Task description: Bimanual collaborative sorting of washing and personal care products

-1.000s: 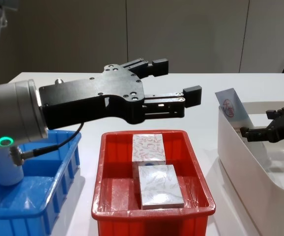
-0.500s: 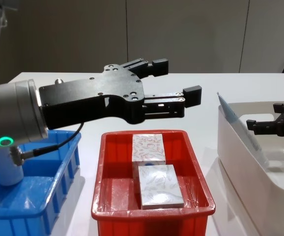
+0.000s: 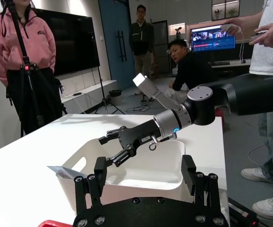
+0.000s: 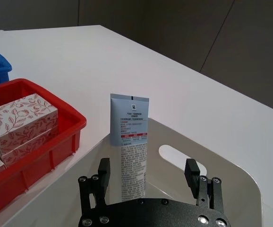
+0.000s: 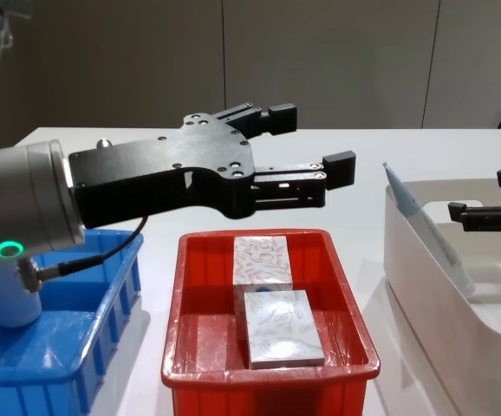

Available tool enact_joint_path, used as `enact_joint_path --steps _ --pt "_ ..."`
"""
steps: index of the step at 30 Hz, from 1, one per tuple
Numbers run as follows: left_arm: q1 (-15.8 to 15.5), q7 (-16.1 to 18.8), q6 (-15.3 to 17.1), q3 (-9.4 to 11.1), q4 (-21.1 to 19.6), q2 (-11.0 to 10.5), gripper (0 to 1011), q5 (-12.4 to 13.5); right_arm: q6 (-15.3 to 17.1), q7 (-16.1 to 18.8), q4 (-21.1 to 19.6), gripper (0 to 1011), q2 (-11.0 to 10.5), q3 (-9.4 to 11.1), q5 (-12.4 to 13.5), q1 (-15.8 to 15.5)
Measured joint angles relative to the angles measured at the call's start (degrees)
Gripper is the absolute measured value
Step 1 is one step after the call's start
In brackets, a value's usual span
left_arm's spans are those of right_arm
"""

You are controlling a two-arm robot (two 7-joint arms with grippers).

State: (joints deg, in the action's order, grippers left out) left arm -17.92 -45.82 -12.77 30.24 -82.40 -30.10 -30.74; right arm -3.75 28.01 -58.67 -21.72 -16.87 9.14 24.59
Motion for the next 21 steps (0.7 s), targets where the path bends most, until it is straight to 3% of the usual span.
enact_joint_path --steps 9,21 --pt "0.0 0.0 0.0 0.0 0.0 0.0 1001 0.0 -2.9 -3.2 -7.1 1001 -2.5 0.5 -1.9 -4.9" --pt "0.0 0.0 0.0 0.0 0.0 0.0 1002 0.0 -4.9 -6.1 -12.2 1001 -3.6 2.7 -3.0 -9.9"
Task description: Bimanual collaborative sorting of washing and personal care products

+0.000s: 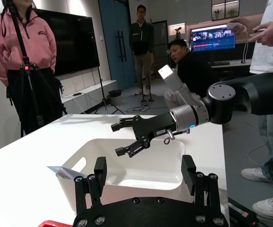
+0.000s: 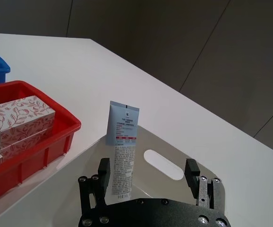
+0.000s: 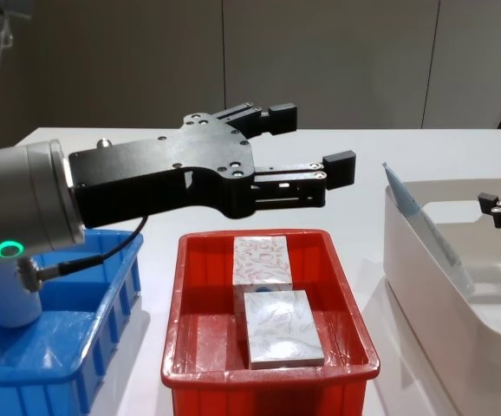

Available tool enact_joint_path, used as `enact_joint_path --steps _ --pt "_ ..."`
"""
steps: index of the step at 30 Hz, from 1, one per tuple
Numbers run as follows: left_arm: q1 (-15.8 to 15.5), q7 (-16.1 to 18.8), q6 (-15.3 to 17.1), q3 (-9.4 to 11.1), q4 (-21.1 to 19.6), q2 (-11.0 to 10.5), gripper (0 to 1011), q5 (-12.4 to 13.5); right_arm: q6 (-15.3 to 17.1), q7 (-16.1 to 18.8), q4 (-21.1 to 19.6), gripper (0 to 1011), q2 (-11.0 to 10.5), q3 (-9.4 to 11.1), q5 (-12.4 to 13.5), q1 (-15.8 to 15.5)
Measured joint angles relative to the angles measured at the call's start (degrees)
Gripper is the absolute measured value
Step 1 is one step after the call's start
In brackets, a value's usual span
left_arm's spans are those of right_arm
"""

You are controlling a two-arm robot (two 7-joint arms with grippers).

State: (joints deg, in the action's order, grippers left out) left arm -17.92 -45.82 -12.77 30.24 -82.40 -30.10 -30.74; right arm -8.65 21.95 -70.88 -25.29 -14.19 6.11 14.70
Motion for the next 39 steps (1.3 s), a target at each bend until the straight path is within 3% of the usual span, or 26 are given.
enact_joint_path --steps 3,18,25,39 --pt "0.0 0.0 0.0 0.0 0.0 0.0 1002 0.0 -0.7 -0.9 -1.3 1001 -0.2 0.5 -0.5 -1.3" --pt "0.1 1.0 0.1 -0.1 0.0 -0.1 1002 0.3 -0.5 -1.7 -1.3 1001 -0.5 0.0 -0.1 -1.1" --pt "0.7 4.8 0.6 -0.4 0.1 -0.5 1002 1.6 -0.1 -5.6 -2.9 1001 -2.1 -2.1 1.4 -1.5" --pt "2.2 15.8 2.0 -1.4 0.5 -1.5 1001 5.4 1.0 -16.5 -7.3 1001 -6.5 -8.0 5.7 -2.6"
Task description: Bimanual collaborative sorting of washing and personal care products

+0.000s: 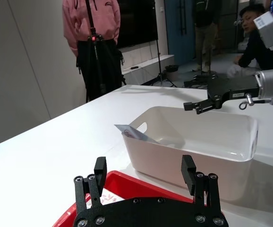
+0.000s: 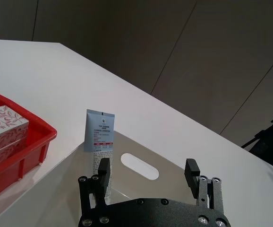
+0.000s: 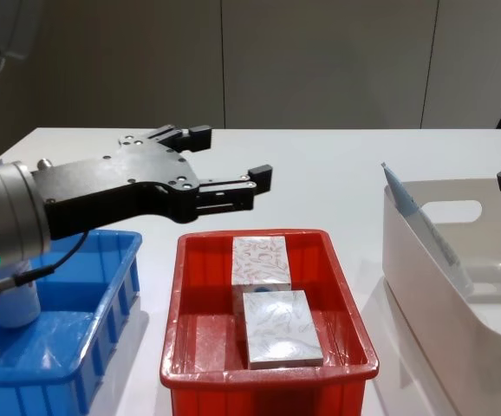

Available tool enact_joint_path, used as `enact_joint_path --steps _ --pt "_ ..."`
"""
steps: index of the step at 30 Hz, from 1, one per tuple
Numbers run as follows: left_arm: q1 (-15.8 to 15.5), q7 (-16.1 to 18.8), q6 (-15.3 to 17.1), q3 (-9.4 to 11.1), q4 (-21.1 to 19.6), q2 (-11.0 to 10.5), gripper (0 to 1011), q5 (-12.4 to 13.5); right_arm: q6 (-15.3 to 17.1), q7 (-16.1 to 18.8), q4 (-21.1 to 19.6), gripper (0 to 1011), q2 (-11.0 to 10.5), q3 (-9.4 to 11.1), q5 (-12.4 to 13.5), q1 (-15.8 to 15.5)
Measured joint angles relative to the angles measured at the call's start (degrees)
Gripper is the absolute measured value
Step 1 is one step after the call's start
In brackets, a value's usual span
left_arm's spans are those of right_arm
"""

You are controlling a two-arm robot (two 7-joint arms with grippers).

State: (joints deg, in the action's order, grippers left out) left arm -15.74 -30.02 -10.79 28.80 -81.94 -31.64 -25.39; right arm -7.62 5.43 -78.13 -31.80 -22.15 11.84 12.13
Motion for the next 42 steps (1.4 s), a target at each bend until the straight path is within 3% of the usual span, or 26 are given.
enact_joint_path --steps 6,13,37,42 --pt "0.6 4.6 0.6 -0.4 0.2 -0.4 1002 1.5 0.5 -4.3 -1.7 1001 -1.7 -2.3 1.6 -0.4" --pt "1.4 9.7 1.2 -0.9 0.3 -0.9 1002 3.4 0.7 -6.7 -2.7 1001 -2.7 -3.6 2.6 -0.7" --pt "3.8 27.8 3.5 -2.6 0.9 -2.7 1002 9.6 0.7 -7.1 -2.8 1001 -2.8 -3.7 2.7 -0.7" --pt "4.2 30.3 3.8 -2.8 1.0 -2.9 1002 10.4 0.7 -7.1 -2.8 1001 -2.8 -3.7 2.7 -0.7"
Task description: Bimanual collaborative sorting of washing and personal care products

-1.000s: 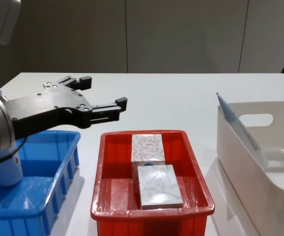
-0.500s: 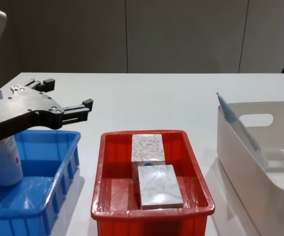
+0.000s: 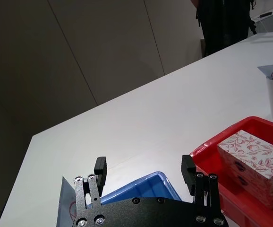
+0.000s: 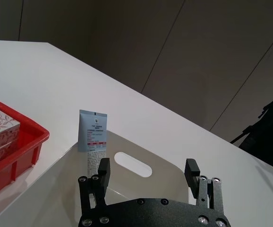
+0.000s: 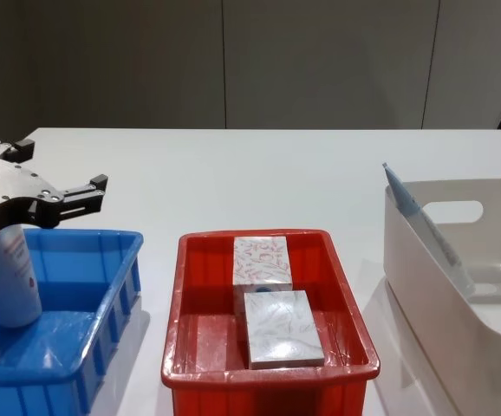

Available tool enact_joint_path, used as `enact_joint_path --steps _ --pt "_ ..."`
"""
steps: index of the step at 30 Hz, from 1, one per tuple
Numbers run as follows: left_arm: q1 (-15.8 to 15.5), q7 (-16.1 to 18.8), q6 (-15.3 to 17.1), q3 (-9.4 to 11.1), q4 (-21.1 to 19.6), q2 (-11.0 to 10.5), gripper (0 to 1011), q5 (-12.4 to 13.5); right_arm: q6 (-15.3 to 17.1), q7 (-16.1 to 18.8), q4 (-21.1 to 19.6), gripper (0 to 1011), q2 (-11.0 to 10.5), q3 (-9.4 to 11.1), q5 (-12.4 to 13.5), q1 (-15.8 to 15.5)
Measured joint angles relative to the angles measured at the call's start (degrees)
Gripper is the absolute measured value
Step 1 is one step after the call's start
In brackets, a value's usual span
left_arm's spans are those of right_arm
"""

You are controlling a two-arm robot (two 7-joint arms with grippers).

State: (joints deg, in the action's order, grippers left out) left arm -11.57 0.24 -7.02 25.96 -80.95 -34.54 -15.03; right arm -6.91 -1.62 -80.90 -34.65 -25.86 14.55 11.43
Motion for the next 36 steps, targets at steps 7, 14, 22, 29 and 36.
enact_joint_path --steps 7,14,22,29,36 --pt "0.2 1.4 0.2 -0.1 0.0 -0.1 1002 0.5 0.0 0.0 0.0 1001 0.0 0.0 0.0 0.0" --pt "0.2 1.4 0.2 -0.1 0.1 -0.1 1002 0.5 0.0 0.0 0.0 1001 0.0 0.0 0.0 0.0" --pt "0.2 1.4 0.2 -0.1 0.1 -0.1 1002 0.5 0.0 0.0 0.0 1001 0.0 0.0 0.0 0.0" --pt "0.1 1.4 0.2 -0.1 0.1 -0.1 1001 0.5 0.0 0.0 0.0 1001 0.0 0.0 0.0 0.0" --pt "0.1 1.4 0.2 -0.1 0.1 -0.1 1001 0.5 0.0 0.0 0.0 1001 0.0 0.0 0.0 0.0"
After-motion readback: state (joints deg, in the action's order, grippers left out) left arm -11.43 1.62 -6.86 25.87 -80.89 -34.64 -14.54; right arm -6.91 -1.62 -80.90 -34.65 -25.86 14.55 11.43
